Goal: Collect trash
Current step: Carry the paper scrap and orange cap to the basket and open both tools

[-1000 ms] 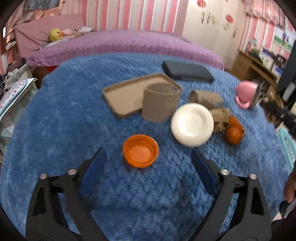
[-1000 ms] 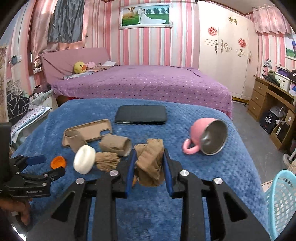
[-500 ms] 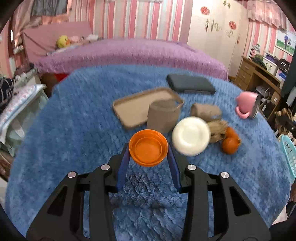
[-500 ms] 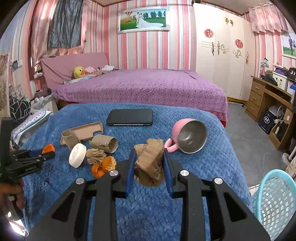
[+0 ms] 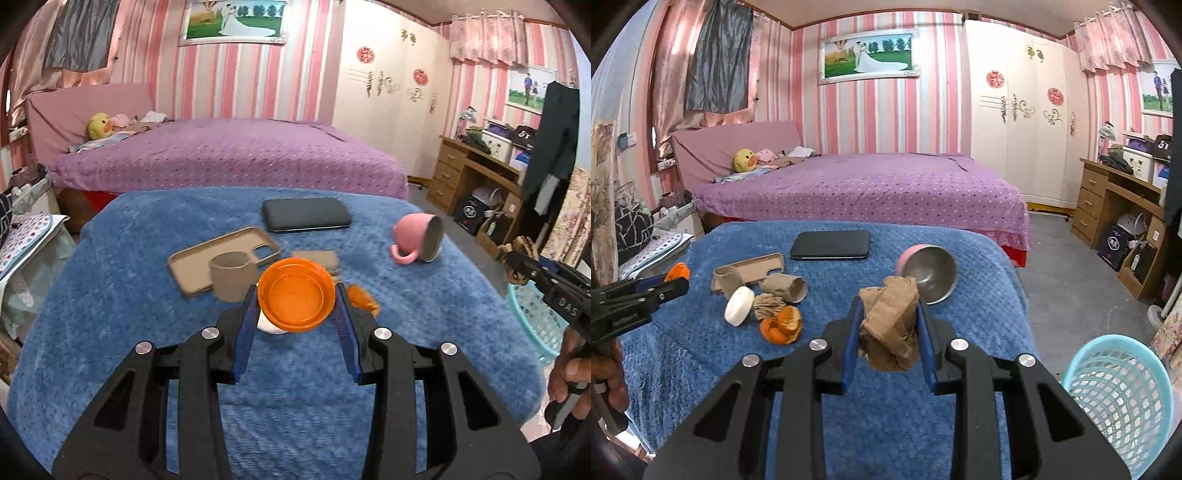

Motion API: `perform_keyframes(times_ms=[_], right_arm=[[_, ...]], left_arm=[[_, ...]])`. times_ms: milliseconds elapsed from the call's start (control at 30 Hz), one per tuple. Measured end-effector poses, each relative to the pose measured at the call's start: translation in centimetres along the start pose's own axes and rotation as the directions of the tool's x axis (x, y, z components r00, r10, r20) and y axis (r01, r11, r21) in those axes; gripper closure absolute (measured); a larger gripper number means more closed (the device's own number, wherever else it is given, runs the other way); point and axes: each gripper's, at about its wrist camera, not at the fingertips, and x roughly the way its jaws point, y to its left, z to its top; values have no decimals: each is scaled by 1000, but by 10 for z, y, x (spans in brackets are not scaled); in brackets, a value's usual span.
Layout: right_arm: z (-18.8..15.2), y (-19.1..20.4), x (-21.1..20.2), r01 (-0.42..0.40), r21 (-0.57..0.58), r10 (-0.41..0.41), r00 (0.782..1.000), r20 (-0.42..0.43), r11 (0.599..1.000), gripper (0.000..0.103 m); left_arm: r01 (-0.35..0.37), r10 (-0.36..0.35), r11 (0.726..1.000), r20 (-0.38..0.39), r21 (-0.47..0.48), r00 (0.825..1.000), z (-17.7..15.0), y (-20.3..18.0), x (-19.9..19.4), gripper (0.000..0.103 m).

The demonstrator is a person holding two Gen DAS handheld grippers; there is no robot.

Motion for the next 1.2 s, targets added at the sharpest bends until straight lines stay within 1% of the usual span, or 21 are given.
perform_keyframes(times_ms=[267,533,767,933,1200], right_arm=[[0,-18,-8,24,19,-24,1000,12,1000,74],[-1,-43,-18,64,47,-65,998,19,997,74],[-8,-82,-29,117,90,-119,993,13,989,74],[-12,-107,-36,151,126,-153,988,10,980,74],[-20,-139,-47,185,158,-188,982,10,970,74]], left_arm=[[36,-36,999,22,5,999,2,-21,-2,64],[70,-70,997,32,14,997,4,-39,-3,64],[114,-115,993,43,39,992,6,-65,-4,64],[140,-142,988,36,60,989,5,-83,-3,64],[174,-179,979,36,104,983,8,-116,-3,64]])
